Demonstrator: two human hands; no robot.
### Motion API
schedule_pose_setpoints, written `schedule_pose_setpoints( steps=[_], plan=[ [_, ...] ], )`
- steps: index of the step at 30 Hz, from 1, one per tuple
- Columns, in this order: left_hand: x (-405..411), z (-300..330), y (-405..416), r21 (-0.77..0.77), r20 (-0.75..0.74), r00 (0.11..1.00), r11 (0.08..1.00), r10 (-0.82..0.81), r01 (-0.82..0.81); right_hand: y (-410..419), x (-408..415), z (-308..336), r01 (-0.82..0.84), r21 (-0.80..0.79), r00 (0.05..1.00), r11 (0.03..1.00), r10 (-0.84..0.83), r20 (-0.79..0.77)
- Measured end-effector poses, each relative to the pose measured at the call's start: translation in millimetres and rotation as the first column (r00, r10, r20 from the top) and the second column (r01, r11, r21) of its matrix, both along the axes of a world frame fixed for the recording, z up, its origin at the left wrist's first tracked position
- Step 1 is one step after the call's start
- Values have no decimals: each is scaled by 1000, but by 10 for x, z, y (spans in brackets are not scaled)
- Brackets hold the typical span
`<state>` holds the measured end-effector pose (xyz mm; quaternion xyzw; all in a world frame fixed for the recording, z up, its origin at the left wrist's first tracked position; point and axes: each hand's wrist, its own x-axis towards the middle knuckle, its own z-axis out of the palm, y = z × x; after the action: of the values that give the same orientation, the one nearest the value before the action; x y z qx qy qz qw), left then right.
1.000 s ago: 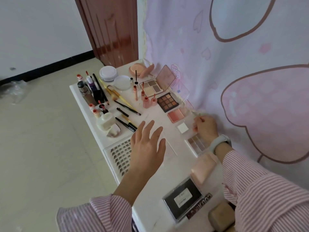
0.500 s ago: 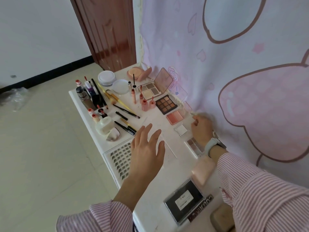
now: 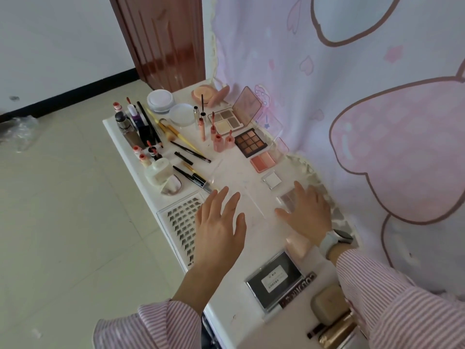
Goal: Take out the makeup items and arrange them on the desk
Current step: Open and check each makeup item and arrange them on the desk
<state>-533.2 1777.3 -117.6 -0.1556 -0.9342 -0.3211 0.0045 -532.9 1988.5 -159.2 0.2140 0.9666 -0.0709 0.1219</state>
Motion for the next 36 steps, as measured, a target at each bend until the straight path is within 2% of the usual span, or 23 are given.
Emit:
schedule_pose_setpoints(
  steps=[3, 6, 8, 10, 13, 16, 18, 20, 21, 23, 26, 28, 30, 33, 36],
  plan=[
    [79, -56, -50, -17, 61, 998, 1000, -6, 7, 2, -21, 8, 3, -56, 998, 998, -7, -59],
    [162, -40, -101, 6, 97, 995, 1000, -9, 8, -23, -14, 92, -3, -267, 979, 964, -52, -199],
    [213, -10, -128, 73, 102, 995, 997, -11, 4, -91, 57, 211, -4, -483, 915, 876, -192, -355],
    [281, 40, -149, 192, 160, 987, 980, 12, -43, -185, 194, 331, -12, -653, 840, 757, -346, -417],
    [396, 122, -156, 346, 365, 931, 930, -11, -124, -339, 511, 447, -90, -748, 780, 658, -421, -464],
    [487, 150, -138, 443, 569, 804, 887, -170, -126, -506, 845, 507, -244, -793, 777, 559, -377, -505],
    [510, 160, -137, 514, 710, 636, 840, -304, -173, -592, 1021, 529, -294, -795, 815, 531, -295, -498],
    [529, 142, -150, 579, 781, 450, 773, -434, -260, -667, 1148, 556, -308, -778, 859, 547, -191, -474],
    [540, 133, -159, 598, 785, 397, 747, -475, -289, -701, 1198, 564, -320, -752, 873, 576, -130, -471],
    [566, 113, -179, 619, 777, 354, 731, -520, -287, -778, 1286, 569, -360, -678, 879, 641, -10, -476],
    [633, 88, -231, 621, 776, 347, 736, -526, -272, -877, 1372, 585, -407, -616, 876, 674, 96, -473],
    [681, 43, -286, 610, 787, 356, 724, -504, -322, -906, 1394, 591, -444, -600, 870, 666, 159, -467],
    [719, -5, -335, 619, 780, 413, 678, -470, -398, -922, 1407, 576, -457, -631, 875, 627, 193, -443],
    [753, -36, -386, 636, 758, 528, 616, -383, -466, -969, 1408, 583, -358, -746, 923, 561, 90, -375],
    [786, -43, -408, 644, 734, 599, 610, -322, -462, -1020, 1373, 566, -324, -753, 928, 573, 37, -371]
  ],
)
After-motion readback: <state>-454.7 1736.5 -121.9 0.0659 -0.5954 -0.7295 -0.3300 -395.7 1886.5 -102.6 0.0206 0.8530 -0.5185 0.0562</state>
